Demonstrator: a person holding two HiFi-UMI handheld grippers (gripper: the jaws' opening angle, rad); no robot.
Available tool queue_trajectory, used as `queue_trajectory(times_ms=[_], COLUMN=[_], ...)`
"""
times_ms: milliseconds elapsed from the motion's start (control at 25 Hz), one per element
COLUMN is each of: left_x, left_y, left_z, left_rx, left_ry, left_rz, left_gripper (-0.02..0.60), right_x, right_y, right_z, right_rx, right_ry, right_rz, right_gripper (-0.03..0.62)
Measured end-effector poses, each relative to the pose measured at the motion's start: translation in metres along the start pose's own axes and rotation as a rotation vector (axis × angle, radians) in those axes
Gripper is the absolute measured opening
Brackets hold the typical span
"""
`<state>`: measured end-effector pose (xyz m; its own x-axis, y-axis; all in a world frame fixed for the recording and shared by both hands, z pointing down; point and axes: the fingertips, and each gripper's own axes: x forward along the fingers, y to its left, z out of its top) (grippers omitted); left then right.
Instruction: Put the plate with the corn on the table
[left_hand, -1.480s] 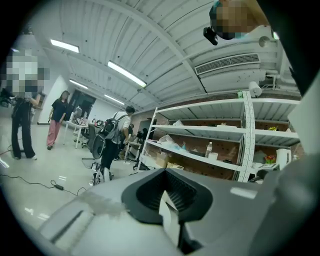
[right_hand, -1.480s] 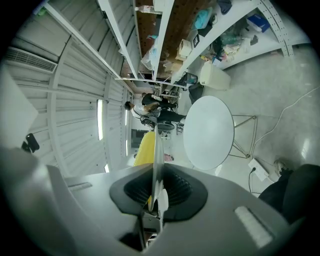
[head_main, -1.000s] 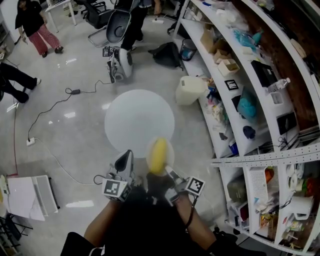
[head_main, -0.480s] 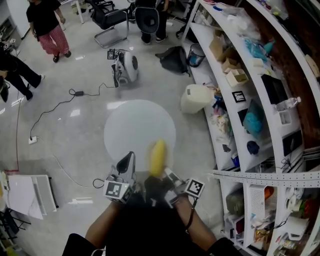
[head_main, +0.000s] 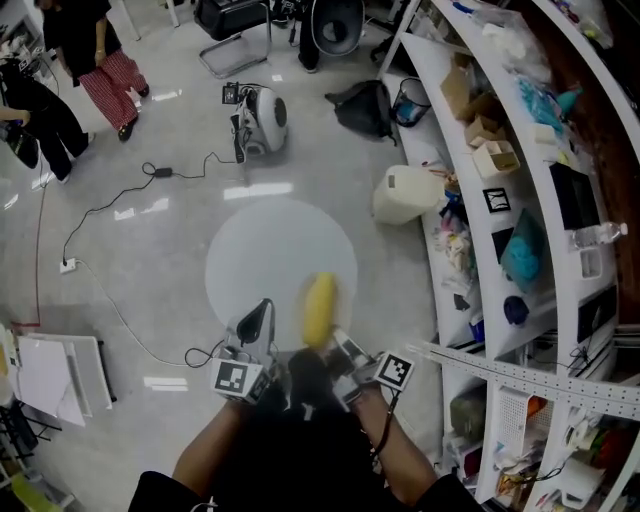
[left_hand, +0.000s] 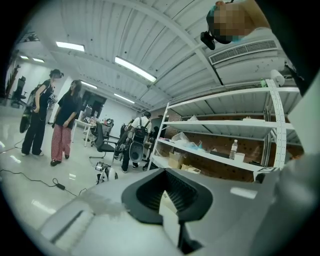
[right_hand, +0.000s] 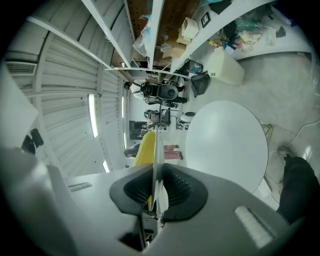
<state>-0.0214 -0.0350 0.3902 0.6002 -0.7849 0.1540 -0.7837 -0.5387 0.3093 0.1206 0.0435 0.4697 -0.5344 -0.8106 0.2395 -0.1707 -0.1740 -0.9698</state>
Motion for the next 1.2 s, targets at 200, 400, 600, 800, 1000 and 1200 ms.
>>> queue_trajectory(times_ms=[200, 400, 600, 800, 1000, 1200], left_x=[0.018, 0.033, 0.044, 0.053, 0.062, 0.075], left_y=[0.006, 0.014, 0.021, 0.024, 0.024, 0.028], left_z=[-0.007, -0.014, -0.028, -0.043, -0.062, -0.072], left_rx=[-0.012, -0.021, -0.025, -0.043, -0.042, -0.049], left_ry=[0.006, 0.007, 0.019, 0.029, 0.046, 0.041], left_rz=[0.032, 0.052, 0.071, 0.092, 0.094, 0.109], left_gripper=[0.002, 0.002, 0.002, 0.002, 0.002, 0.002], right_x=[0.012, 0.025, 0.032, 0.037, 0.042, 0.050], right_y=[-0.011, -0.018, -0.027, -0.040, -0.052, -0.065], right_z=[0.015, 0.025, 0.030, 0.037, 0.045, 0.052], right_rx=[-0.012, -0.003, 0.016, 0.015, 0.002, -0.007], right_ry=[0.030, 0.047, 0.061, 0.078, 0.098, 0.126], right_rz=[0.008, 0.023, 0.029, 0.029, 0.040, 0.037], right_gripper=[0.051, 0.051, 0.051, 0.051, 0.051, 0.051])
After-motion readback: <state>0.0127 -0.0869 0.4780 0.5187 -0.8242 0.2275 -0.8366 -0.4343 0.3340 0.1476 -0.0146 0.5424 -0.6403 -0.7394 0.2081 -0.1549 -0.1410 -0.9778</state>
